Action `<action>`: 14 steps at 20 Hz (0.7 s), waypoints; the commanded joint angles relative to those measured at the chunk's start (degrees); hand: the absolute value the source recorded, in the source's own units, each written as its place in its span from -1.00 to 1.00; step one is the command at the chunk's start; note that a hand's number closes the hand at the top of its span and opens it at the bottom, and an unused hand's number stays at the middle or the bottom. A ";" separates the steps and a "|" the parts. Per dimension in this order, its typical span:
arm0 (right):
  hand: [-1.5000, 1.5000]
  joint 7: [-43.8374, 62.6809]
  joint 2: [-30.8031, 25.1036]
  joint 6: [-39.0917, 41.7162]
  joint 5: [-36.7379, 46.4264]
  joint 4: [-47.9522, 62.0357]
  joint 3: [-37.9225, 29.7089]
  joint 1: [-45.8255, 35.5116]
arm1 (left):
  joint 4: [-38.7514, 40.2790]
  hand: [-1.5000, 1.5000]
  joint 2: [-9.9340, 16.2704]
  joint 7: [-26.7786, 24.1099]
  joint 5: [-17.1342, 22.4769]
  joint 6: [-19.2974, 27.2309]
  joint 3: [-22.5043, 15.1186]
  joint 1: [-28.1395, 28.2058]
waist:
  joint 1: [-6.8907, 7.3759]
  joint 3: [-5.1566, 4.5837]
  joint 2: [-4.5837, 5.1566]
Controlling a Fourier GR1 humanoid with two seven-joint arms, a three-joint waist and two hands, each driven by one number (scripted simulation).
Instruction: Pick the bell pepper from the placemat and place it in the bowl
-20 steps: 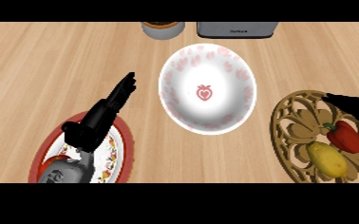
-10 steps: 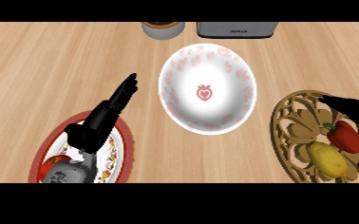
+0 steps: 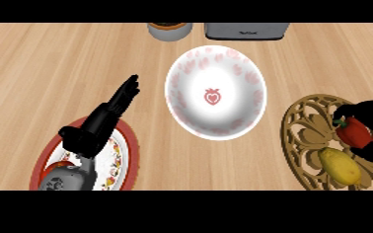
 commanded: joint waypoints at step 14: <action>1.00 32.70 34.04 0.90 10.98 -12.45 11.79 -8.65 | -0.61 0.00 -1.94 1.12 -2.29 -1.09 -1.69 -0.65 | 3.46 -0.32 -0.76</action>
